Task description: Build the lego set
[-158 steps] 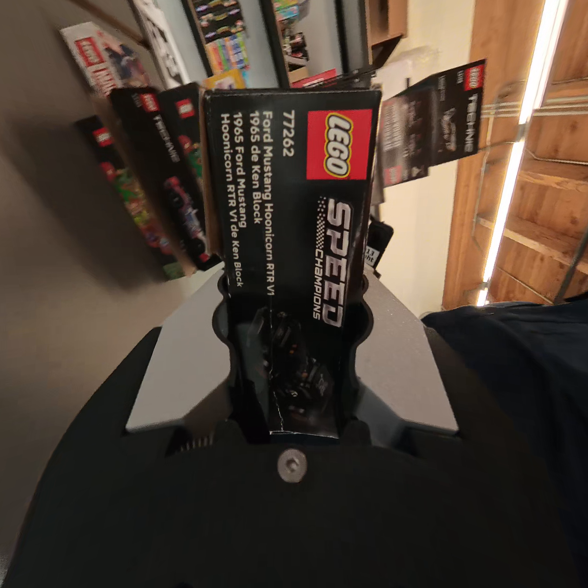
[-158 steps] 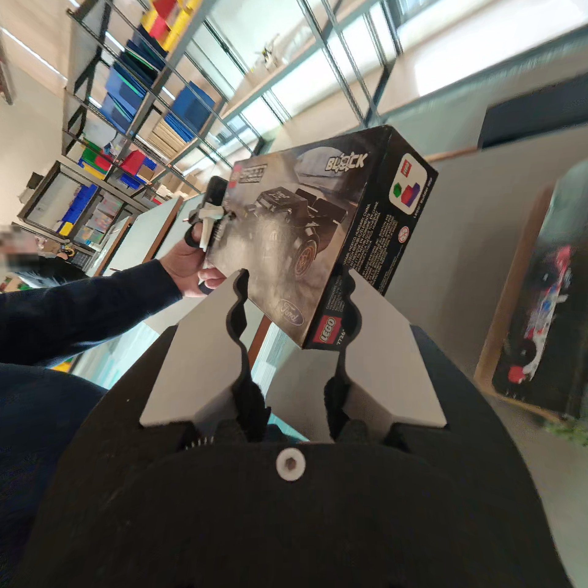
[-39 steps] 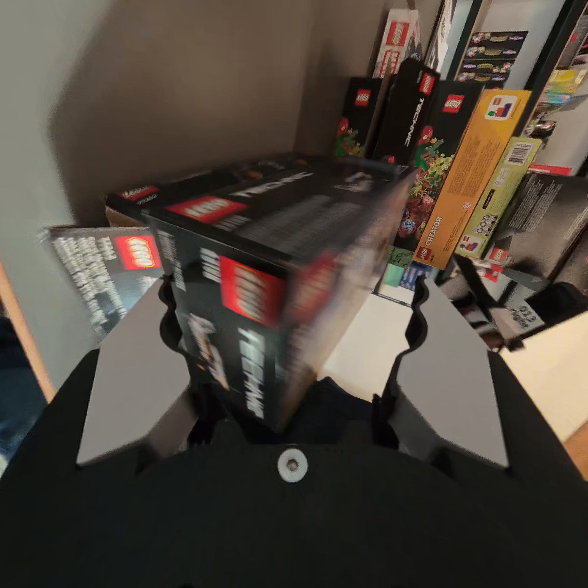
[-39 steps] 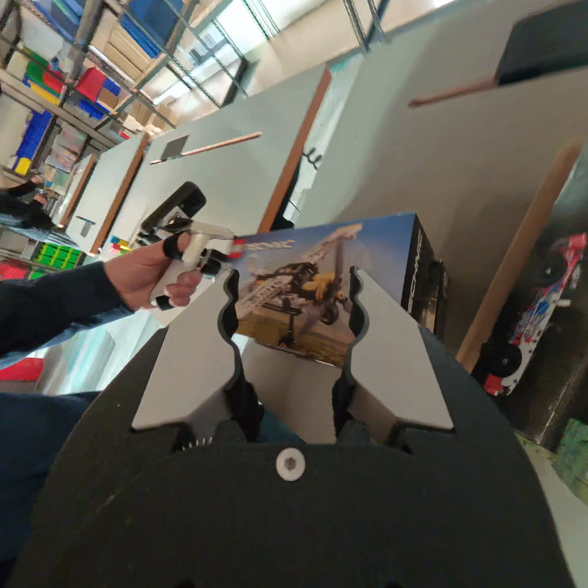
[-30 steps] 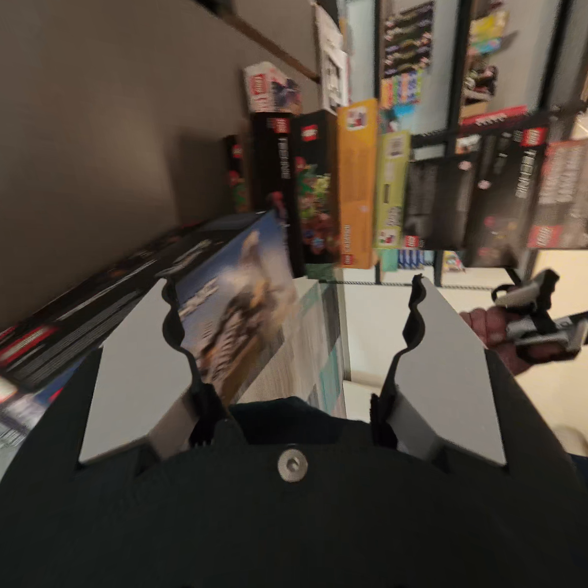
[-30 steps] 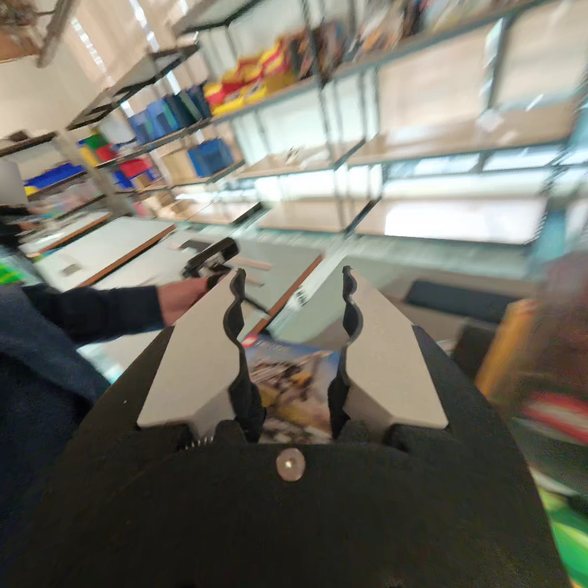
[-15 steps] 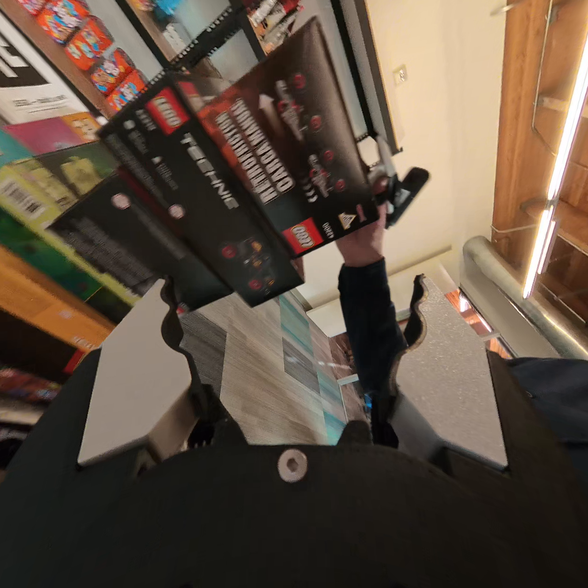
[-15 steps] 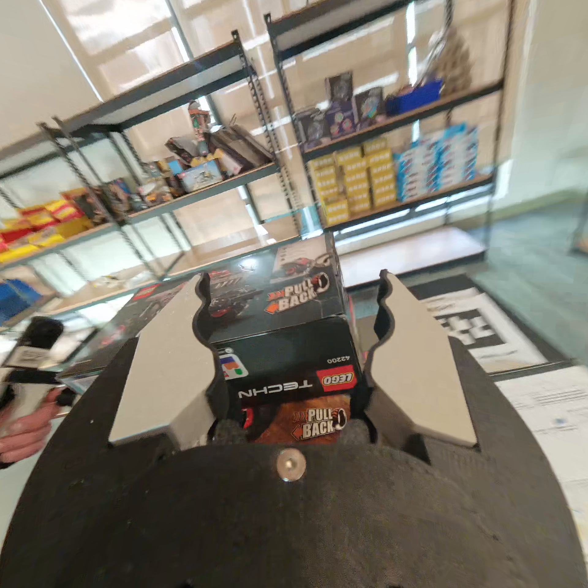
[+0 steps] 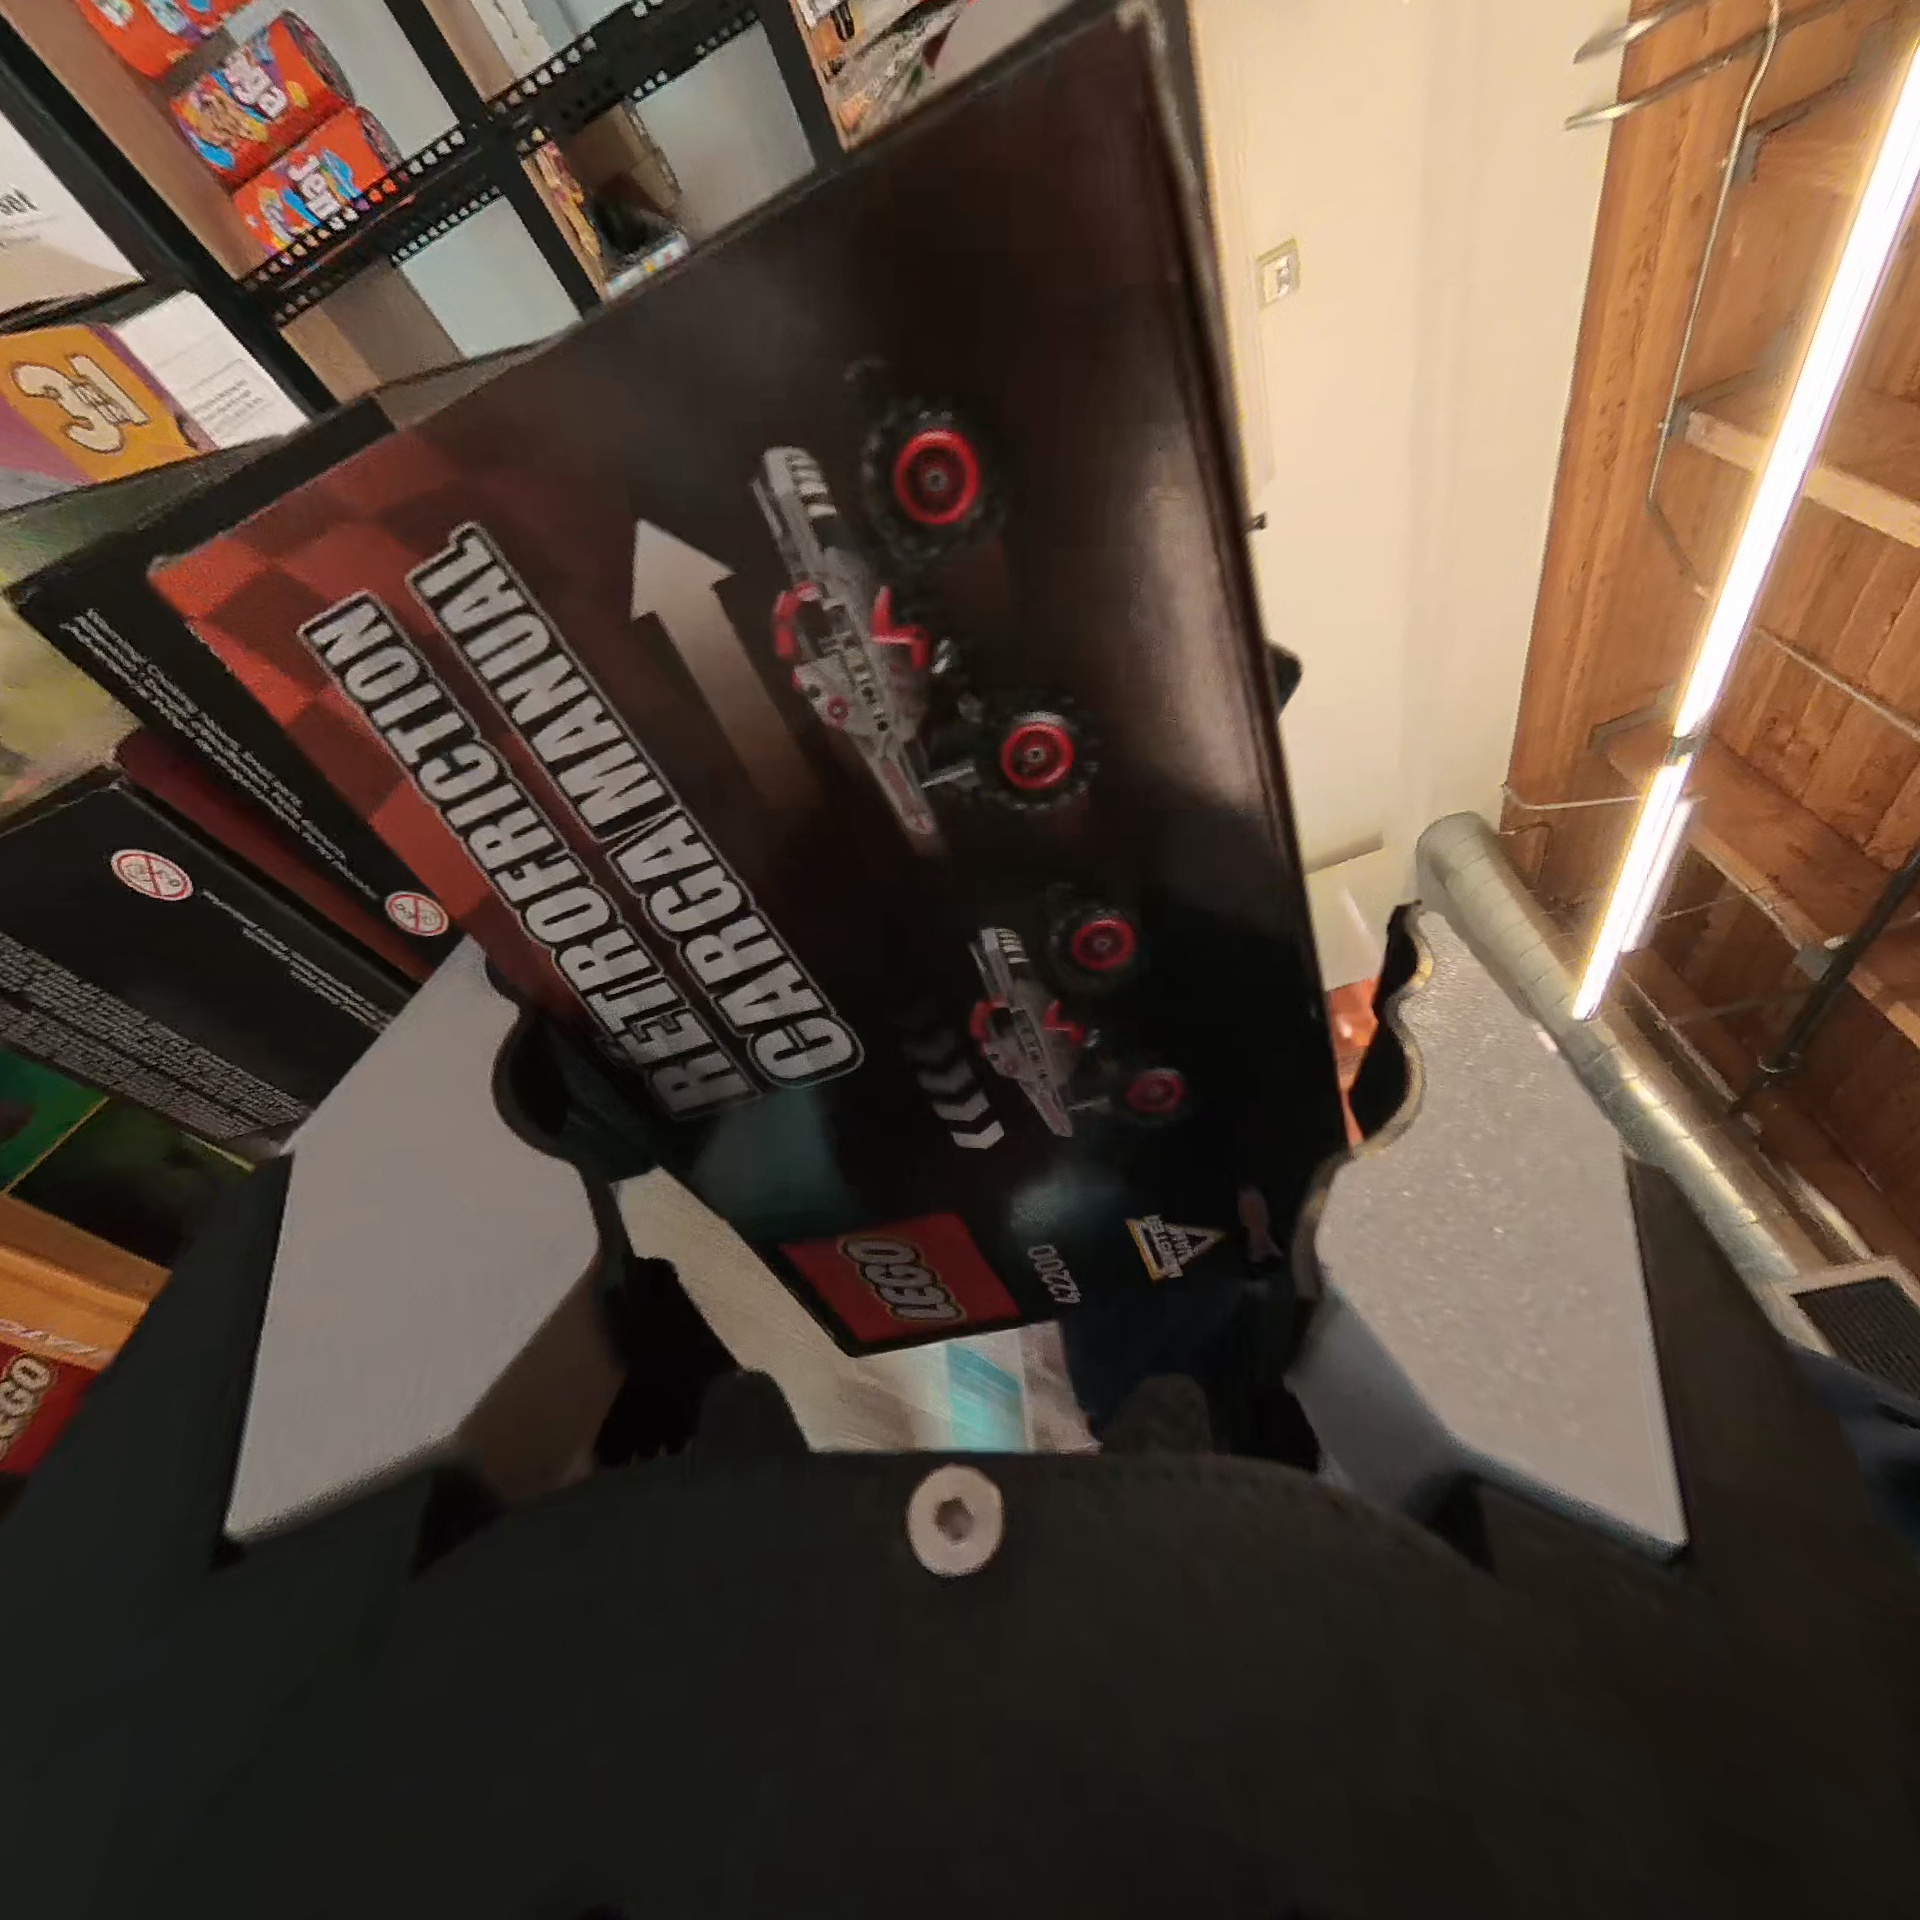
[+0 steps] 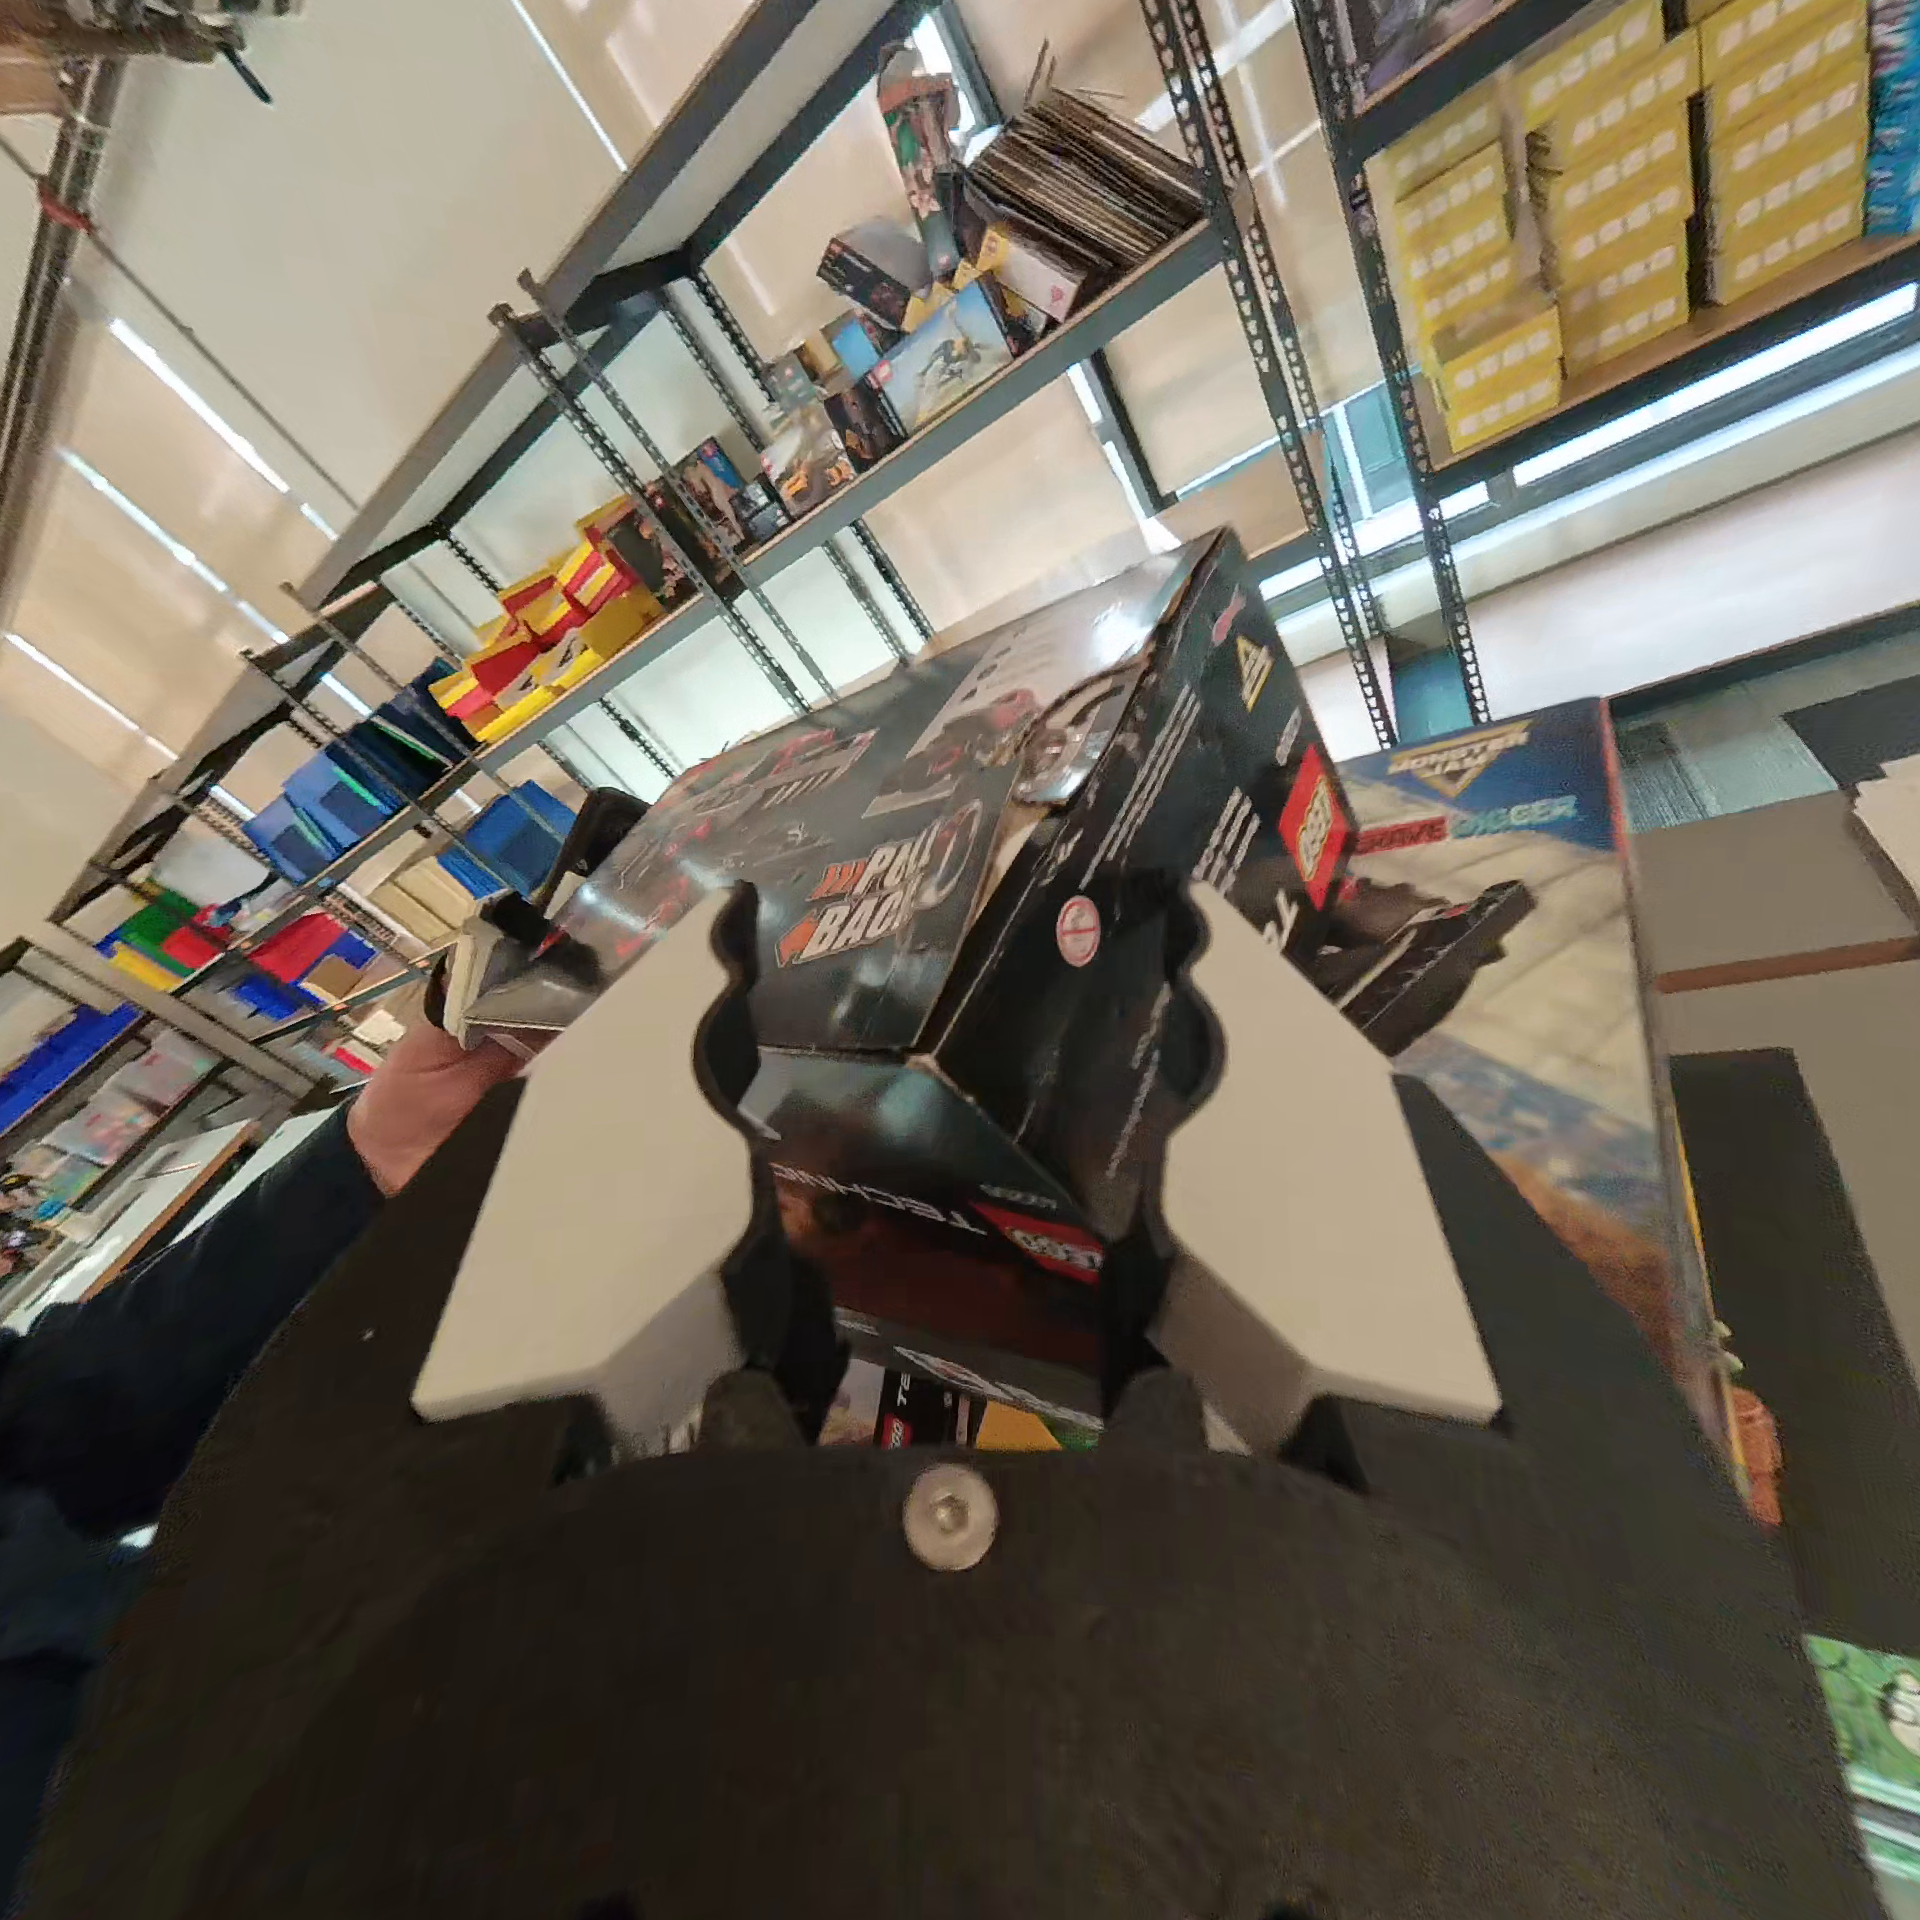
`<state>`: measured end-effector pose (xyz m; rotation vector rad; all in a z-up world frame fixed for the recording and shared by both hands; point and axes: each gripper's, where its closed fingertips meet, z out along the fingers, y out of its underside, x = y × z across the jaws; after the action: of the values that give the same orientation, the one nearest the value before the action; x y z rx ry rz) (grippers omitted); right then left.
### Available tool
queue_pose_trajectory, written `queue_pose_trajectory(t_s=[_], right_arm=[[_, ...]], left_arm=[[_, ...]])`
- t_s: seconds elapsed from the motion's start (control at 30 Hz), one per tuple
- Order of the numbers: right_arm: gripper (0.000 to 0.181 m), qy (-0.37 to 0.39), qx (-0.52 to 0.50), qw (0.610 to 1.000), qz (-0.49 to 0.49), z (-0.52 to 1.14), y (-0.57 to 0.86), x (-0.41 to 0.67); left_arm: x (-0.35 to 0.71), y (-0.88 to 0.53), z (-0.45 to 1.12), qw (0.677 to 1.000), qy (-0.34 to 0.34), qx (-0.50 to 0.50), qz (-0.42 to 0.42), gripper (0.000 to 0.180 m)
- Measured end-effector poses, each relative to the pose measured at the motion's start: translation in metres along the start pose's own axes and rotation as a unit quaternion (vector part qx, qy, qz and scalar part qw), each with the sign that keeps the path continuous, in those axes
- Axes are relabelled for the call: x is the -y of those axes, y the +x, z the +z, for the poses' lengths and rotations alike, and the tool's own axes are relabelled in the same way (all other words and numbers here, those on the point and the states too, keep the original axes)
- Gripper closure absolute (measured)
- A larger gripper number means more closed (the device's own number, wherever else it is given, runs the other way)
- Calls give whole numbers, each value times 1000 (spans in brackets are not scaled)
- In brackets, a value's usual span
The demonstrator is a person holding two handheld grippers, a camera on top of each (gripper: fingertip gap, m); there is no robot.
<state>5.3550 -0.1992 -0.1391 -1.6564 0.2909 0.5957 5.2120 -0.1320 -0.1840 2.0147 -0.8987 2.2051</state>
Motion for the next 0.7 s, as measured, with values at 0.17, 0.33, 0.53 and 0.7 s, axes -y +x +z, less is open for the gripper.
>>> queue_pose_trajectory(t_s=[0.17,0.33,0.53,0.7], right_arm=[[87,9,-30,999,-34,7,-16,-6],[86,8,-17,999,-50,13,-42,-10],[84,16,30,997,-75,34,-98,-26],[83,5,81,992,-97,65,-157,-53]], left_arm=[[-10,8,-4,999,-14,-42,-18,34],[-22,14,-25,998,-11,-54,-10,34],[-36,27,-81,998,15,-61,18,34],[-62,31,-147,998,23,-59,26,35]])
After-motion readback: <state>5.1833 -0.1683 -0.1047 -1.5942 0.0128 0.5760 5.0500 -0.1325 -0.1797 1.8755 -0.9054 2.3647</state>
